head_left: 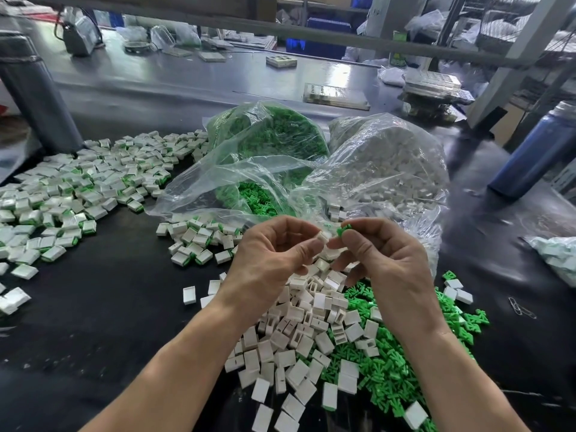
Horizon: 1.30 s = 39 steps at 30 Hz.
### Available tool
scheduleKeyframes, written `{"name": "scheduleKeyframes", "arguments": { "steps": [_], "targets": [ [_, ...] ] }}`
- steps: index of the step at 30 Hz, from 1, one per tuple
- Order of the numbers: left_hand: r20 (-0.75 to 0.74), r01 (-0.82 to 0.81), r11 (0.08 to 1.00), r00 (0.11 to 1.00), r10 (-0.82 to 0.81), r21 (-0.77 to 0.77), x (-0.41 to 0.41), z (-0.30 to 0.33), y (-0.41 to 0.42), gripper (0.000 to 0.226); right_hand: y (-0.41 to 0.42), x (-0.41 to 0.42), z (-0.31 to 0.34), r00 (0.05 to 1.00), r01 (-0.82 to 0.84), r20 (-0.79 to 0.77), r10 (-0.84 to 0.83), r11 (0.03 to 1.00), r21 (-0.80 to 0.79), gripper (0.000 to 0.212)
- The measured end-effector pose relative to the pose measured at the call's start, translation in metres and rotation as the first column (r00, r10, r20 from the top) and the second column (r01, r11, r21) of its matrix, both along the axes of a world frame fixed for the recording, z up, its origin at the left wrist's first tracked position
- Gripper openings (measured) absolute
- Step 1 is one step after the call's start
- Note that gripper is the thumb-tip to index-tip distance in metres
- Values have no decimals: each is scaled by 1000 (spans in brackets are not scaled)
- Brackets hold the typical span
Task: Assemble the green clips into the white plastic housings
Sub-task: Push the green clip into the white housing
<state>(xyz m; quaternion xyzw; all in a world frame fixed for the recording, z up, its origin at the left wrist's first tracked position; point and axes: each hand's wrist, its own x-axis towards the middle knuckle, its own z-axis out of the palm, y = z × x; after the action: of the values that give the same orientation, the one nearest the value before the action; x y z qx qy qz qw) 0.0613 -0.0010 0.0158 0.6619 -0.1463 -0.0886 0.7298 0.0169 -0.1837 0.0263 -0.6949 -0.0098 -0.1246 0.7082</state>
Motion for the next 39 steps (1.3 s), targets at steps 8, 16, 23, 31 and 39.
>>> {"name": "scheduleKeyframes", "arguments": {
  "steps": [8,16,23,31,39],
  "targets": [
    [43,5,999,999,-7,37,0,-1,-3,13,3,0,-5,999,-33,5,33,999,-28,25],
    [85,-25,999,996,22,36,-1,-2,-3,11,4,0,-4,999,-35,5,36,997,-65,23],
    [118,-38,997,993,30,71,0,-5,-2,11,2,0,-4,999,-35,-8,34,988,-150,7],
    [151,-53,993,988,36,109,2,-9,-2,11,1,1,-7,998,-51,-39,45,982,-184,8],
    [161,-54,993,986,37,101,1,-9,-2,11,-3,0,-5,996,-70,-68,57,974,-216,11]
  ]
}}
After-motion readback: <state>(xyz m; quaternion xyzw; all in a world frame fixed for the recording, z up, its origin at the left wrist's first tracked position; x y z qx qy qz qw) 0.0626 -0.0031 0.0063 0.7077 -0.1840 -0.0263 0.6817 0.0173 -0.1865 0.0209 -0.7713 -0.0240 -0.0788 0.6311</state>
